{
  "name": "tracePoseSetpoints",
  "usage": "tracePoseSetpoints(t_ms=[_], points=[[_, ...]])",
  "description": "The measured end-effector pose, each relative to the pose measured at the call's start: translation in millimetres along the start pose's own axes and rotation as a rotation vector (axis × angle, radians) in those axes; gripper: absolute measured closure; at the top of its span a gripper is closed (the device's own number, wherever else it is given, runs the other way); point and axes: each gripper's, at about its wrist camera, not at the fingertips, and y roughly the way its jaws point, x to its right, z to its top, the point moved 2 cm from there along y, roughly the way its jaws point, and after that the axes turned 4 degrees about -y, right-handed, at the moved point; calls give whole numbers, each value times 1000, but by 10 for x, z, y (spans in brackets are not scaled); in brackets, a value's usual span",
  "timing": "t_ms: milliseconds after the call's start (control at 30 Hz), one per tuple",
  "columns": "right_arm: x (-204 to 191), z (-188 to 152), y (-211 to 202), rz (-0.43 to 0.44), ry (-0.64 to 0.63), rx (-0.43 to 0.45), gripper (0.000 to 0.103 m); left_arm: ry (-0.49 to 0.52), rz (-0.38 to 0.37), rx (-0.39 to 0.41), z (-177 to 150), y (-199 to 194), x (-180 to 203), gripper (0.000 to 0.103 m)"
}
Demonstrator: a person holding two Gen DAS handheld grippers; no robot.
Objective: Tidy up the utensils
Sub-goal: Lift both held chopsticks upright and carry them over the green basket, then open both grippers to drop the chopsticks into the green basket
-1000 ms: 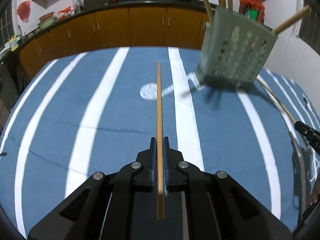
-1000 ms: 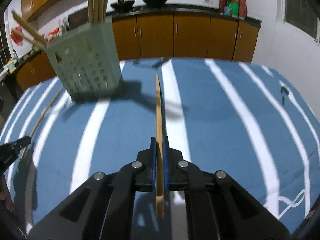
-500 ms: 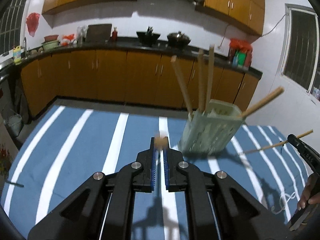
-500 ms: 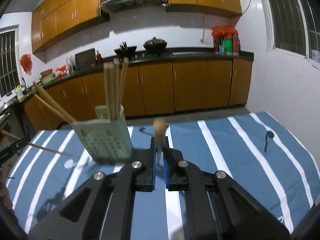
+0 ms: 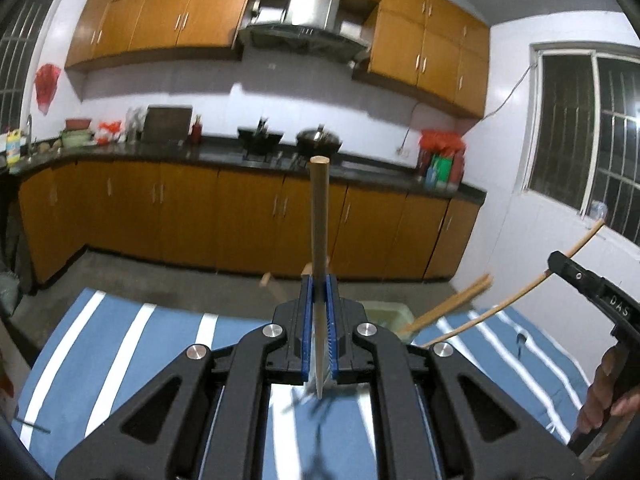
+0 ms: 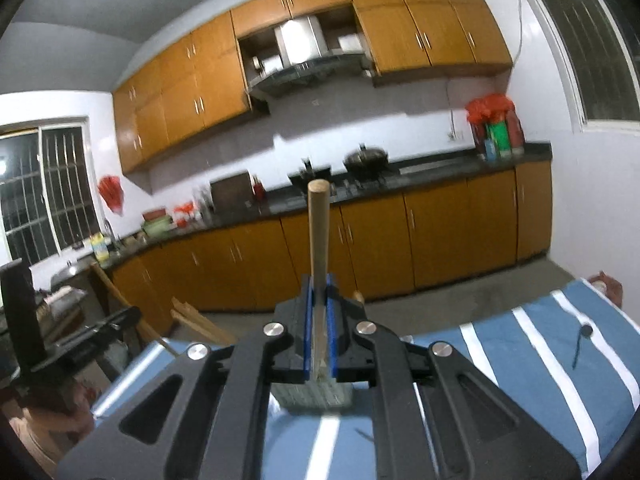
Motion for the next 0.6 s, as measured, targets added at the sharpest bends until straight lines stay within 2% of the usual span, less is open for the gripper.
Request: tracePoseSetpoints(t_ms=[133, 333, 400, 600], points=[[-116, 152, 100, -3, -24, 48, 95, -15, -28, 96, 233, 18, 164, 96], [-206, 106, 485, -21, -73, -6, 95, -12, -11, 183, 350, 218, 283, 96], [-219, 70, 579, -27, -78, -29, 95, -8, -3, 175, 321, 327, 293, 96], [-204, -48, 825, -40, -82, -100, 95, -7, -9, 84, 115, 665, 280, 96]])
